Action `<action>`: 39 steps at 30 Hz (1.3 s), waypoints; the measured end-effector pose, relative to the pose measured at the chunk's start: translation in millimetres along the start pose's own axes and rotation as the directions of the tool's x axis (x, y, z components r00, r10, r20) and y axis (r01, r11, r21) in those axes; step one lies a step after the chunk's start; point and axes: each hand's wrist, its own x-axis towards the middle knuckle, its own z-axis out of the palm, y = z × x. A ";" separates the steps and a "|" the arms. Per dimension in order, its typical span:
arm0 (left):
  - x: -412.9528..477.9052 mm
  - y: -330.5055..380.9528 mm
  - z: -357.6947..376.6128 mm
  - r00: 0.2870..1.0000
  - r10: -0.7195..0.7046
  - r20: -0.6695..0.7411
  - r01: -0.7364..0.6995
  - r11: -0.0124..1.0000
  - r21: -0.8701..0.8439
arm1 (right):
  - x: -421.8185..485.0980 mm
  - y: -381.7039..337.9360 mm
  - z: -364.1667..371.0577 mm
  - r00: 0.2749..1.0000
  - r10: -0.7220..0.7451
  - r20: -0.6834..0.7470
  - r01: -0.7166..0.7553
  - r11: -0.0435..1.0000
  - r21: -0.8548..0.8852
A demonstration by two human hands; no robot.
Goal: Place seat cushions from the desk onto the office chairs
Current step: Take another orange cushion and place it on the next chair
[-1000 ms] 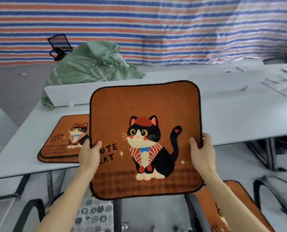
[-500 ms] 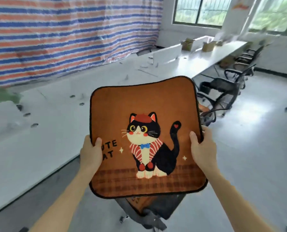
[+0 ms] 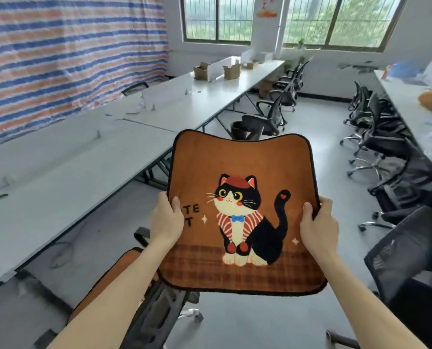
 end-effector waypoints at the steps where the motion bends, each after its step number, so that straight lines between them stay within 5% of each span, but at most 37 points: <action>1: 6.0 8.4 13.1 1.000 0.017 0.009 -0.017 1.000 0.004 | 12.9 7.8 -4.8 1.000 0.006 -0.013 -0.006 1.000 -0.011; 20: 290.6 124.2 332.1 0.987 0.046 0.153 -0.035 0.997 -0.072 | 387.6 102.3 29.2 0.980 0.137 -0.143 -0.147 0.987 -0.062; 31: 455.3 214.1 554.4 0.939 0.117 0.323 -0.142 0.989 0.053 | 608.2 216.3 49.4 0.933 0.267 -0.243 -0.292 0.954 -0.073; 39: 563.7 295.5 687.0 0.926 0.076 0.371 -0.121 0.988 0.100 | 803.9 285.3 64.0 0.943 0.288 -0.169 -0.301 0.952 -0.054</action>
